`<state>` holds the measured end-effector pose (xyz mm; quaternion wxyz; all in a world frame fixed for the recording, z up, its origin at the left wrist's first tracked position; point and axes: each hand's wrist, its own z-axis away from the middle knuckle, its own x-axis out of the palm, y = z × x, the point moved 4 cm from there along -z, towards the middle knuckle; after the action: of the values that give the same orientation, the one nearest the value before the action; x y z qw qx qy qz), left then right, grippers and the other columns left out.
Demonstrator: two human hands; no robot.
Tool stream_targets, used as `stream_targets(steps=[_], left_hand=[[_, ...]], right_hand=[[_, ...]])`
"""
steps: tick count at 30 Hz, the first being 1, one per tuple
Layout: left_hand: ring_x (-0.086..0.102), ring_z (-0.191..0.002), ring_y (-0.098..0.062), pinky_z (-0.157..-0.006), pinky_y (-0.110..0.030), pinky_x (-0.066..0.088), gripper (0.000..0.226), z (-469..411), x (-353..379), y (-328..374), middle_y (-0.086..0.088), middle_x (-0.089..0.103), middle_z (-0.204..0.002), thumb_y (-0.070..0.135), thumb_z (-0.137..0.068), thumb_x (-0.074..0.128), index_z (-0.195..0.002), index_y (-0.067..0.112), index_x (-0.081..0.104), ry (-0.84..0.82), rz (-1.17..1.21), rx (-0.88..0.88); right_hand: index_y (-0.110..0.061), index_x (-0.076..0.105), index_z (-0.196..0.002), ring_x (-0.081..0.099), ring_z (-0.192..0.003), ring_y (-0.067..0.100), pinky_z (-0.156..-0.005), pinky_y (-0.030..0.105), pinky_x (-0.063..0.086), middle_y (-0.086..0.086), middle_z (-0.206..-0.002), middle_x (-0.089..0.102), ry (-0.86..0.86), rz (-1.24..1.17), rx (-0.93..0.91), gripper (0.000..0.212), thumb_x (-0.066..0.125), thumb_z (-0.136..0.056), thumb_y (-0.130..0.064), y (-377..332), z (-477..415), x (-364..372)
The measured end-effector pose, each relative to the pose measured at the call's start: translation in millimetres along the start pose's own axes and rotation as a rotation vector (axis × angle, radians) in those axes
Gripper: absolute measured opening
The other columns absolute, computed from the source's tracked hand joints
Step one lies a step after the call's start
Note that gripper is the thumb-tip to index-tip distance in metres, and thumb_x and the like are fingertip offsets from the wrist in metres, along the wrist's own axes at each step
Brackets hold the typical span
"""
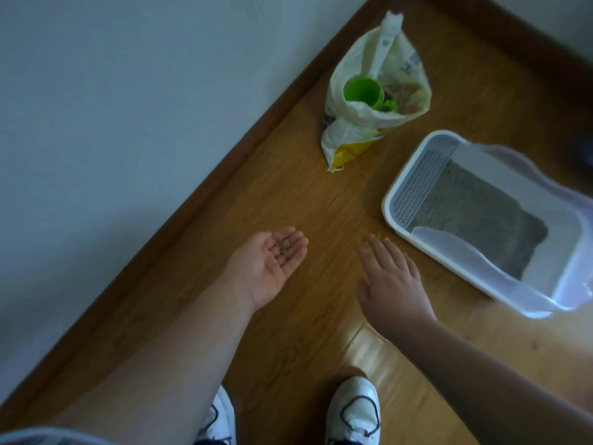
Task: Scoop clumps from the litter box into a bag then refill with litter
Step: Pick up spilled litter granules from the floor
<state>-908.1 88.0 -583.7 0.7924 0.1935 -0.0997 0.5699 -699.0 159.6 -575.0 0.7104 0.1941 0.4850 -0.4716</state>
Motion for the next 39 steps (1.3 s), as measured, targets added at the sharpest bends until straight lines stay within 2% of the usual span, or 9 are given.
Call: stream_targets(steps=[6, 11, 14, 17, 22, 25, 30, 34, 39], left_hand=[[0.07, -0.105, -0.033, -0.095, -0.043, 0.056, 0.037, 168.1, 52.2, 49.3, -0.021, 0.071, -0.112, 0.02, -0.106, 0.04, -0.12, -0.005, 0.063, -0.023, 0.053, 0.052], [0.069, -0.109, -0.033, -0.096, -0.043, 0.054, 0.038, 363.8, 119.7, 92.8, -0.021, 0.069, -0.115, 0.022, -0.106, 0.04, -0.122, -0.004, 0.063, -0.09, 0.113, 0.061], [0.068, -0.11, -0.033, -0.099, -0.043, 0.053, 0.039, 484.6, 162.0, 116.2, -0.021, 0.069, -0.114, 0.023, -0.107, 0.038, -0.121, -0.003, 0.063, -0.172, 0.119, 0.072], [0.069, -0.106, -0.033, -0.096, -0.043, 0.055, 0.04, 584.9, 197.9, 142.1, -0.022, 0.07, -0.111, 0.023, -0.107, 0.037, -0.121, -0.004, 0.062, -0.256, 0.131, 0.111], [0.072, -0.099, -0.033, -0.087, -0.044, 0.059, 0.04, 703.9, 228.7, 183.6, -0.023, 0.07, -0.108, 0.022, -0.105, 0.038, -0.113, -0.007, 0.065, -0.392, 0.139, 0.185], [0.072, -0.095, -0.034, -0.085, -0.047, 0.059, 0.038, 752.6, 220.4, 201.7, -0.024, 0.07, -0.106, 0.019, -0.104, 0.038, -0.112, -0.007, 0.065, -0.412, 0.148, 0.242], [0.074, -0.085, -0.035, -0.081, -0.049, 0.059, 0.037, 809.5, 171.8, 219.5, -0.024, 0.071, -0.1, 0.015, -0.103, 0.037, -0.114, -0.01, 0.062, -0.324, 0.248, 0.386], [0.073, -0.092, -0.036, -0.083, -0.047, 0.06, 0.036, 839.2, 114.2, 210.7, -0.025, 0.07, -0.106, 0.013, -0.103, 0.038, -0.115, -0.01, 0.062, -0.24, 0.435, 0.531], [0.073, -0.094, -0.034, -0.082, -0.045, 0.06, 0.037, 879.7, 45.0, 156.7, -0.024, 0.07, -0.11, 0.014, -0.103, 0.036, -0.114, -0.008, 0.064, -0.096, 0.74, 0.746]], right_hand=[[-0.026, 0.016, -0.157, -0.003, -0.153, 0.02, -0.123, 0.041, 0.006, 0.0, -0.166, 0.01, -0.018, -0.089, 0.026, 0.062, 0.04, -0.101, -0.036, -58.8, 71.0, -136.6], [-0.025, 0.017, -0.157, -0.006, -0.153, 0.018, -0.123, 0.04, 0.005, -0.001, -0.167, 0.008, -0.009, -0.153, -0.002, 0.06, 0.037, -0.102, -0.038, -133.0, 163.0, -314.0], [-0.026, 0.016, -0.158, -0.004, -0.153, 0.018, -0.121, 0.038, 0.002, -0.002, -0.166, 0.01, 0.043, -0.179, -0.027, 0.062, 0.04, -0.102, -0.036, -170.4, 221.4, -425.7], [-0.029, 0.018, -0.157, 0.001, -0.153, 0.018, -0.123, 0.041, 0.008, -0.003, -0.165, 0.016, 0.12, -0.163, -0.072, 0.062, 0.044, -0.1, -0.03, -200.1, 273.3, -521.1], [-0.03, 0.024, -0.155, 0.005, -0.153, 0.014, -0.124, 0.039, 0.011, -0.008, -0.163, 0.022, 0.259, -0.147, -0.053, 0.06, 0.042, -0.098, -0.027, -228.4, 337.3, -632.6], [-0.029, 0.025, -0.156, 0.004, -0.152, 0.014, -0.124, 0.036, 0.01, -0.01, -0.163, 0.02, 0.292, -0.125, -0.079, 0.058, 0.039, -0.1, -0.031, -243.4, 360.9, -666.7], [-0.031, 0.021, -0.157, 0.001, -0.152, 0.011, -0.125, 0.037, 0.009, -0.011, -0.164, 0.017, 0.287, -0.089, -0.261, 0.058, 0.038, -0.102, -0.038, -297.1, 376.8, -686.2], [-0.036, 0.008, -0.158, -0.008, -0.152, 0.011, -0.118, 0.034, -0.005, -0.013, -0.166, 0.003, 0.175, 0.008, -0.523, 0.059, 0.03, -0.104, -0.047, -357.2, 377.6, -684.1], [-0.036, 0.005, -0.158, -0.009, -0.152, 0.013, -0.12, 0.033, -0.002, -0.011, -0.167, 0.0, 0.067, 0.16, -0.917, 0.06, 0.028, -0.104, -0.049, -418.5, 396.5, -662.2]])
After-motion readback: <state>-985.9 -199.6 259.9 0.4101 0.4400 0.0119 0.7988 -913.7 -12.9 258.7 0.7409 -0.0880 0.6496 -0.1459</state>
